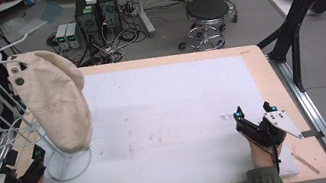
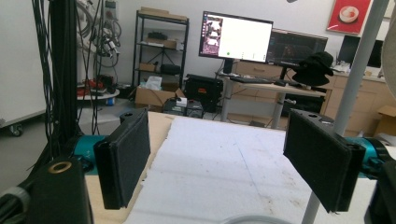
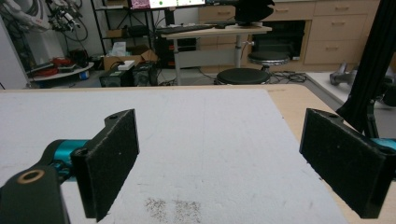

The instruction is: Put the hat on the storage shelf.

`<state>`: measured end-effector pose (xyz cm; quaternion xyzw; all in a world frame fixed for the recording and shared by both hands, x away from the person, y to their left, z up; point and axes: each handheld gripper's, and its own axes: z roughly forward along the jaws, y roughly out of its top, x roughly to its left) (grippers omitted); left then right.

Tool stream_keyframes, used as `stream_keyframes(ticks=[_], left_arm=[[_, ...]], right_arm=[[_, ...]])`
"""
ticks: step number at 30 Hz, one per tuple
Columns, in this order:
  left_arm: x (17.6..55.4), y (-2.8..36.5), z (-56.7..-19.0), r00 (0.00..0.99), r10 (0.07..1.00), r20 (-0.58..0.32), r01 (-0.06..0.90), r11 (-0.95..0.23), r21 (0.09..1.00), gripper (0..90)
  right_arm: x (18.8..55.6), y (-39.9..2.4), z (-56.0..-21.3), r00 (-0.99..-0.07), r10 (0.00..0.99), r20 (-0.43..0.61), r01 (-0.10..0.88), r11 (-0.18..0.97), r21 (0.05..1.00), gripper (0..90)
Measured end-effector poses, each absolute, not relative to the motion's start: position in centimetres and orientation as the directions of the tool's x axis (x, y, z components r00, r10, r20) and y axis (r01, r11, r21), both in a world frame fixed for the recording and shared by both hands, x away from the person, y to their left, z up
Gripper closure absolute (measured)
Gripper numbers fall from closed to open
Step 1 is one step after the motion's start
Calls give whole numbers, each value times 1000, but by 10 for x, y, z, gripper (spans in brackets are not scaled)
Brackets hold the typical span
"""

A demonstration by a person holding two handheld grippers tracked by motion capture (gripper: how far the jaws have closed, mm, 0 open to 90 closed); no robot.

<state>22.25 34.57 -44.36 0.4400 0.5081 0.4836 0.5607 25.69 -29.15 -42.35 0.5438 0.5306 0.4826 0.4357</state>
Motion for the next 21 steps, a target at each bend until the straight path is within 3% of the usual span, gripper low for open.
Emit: stream_keyframes(ticks=[21], left_arm=[[223, 346, -443, 16, 988, -150, -100, 151, 983, 231]], right_arm=[[256, -292, -424, -31, 998, 56, 149, -51, 988, 110]])
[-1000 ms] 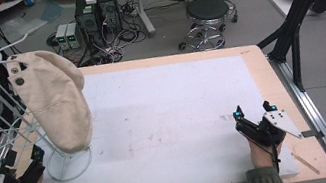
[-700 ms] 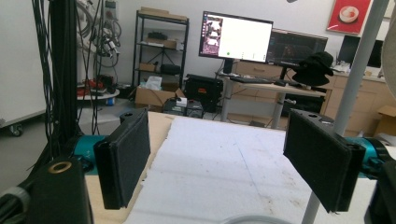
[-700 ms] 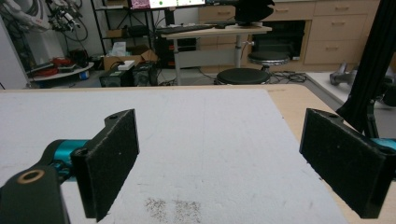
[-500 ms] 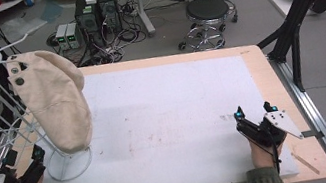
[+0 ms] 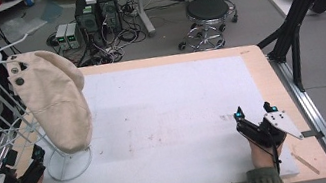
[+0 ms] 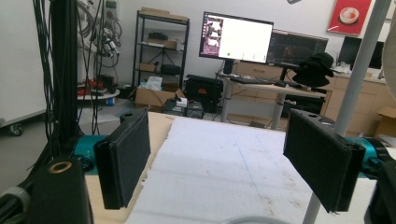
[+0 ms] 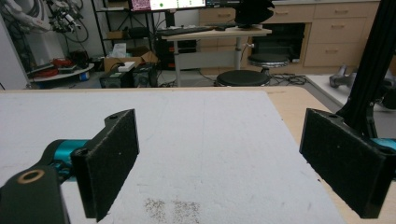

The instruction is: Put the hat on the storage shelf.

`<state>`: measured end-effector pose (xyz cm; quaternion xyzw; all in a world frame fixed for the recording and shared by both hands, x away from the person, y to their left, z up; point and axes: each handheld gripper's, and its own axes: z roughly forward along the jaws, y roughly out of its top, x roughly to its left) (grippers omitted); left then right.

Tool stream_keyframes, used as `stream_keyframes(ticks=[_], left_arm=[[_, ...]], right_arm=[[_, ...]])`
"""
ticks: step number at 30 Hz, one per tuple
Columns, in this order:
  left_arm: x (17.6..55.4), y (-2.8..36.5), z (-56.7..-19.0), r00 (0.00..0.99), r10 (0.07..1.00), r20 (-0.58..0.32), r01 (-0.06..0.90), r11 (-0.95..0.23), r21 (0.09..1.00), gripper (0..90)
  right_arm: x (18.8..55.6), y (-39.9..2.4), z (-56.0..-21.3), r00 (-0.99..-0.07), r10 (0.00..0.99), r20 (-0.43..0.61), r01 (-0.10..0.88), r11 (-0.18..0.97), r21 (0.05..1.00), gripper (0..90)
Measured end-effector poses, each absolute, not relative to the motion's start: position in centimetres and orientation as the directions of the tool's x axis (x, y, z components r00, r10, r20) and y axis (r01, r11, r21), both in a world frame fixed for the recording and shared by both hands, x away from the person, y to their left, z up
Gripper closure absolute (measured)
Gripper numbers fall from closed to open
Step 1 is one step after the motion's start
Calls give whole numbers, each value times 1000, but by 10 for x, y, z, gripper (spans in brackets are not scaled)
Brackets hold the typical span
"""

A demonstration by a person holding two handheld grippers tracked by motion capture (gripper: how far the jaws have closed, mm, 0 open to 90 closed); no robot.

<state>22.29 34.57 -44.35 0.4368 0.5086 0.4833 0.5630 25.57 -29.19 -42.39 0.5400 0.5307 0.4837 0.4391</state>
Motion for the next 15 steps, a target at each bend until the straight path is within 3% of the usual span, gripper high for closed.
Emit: stream_keyframes(ticks=[15], left_arm=[[222, 347, -444, 12, 989, -151, -100, 151, 984, 231]], right_arm=[[256, -292, -424, -28, 998, 61, 152, -57, 987, 110]])
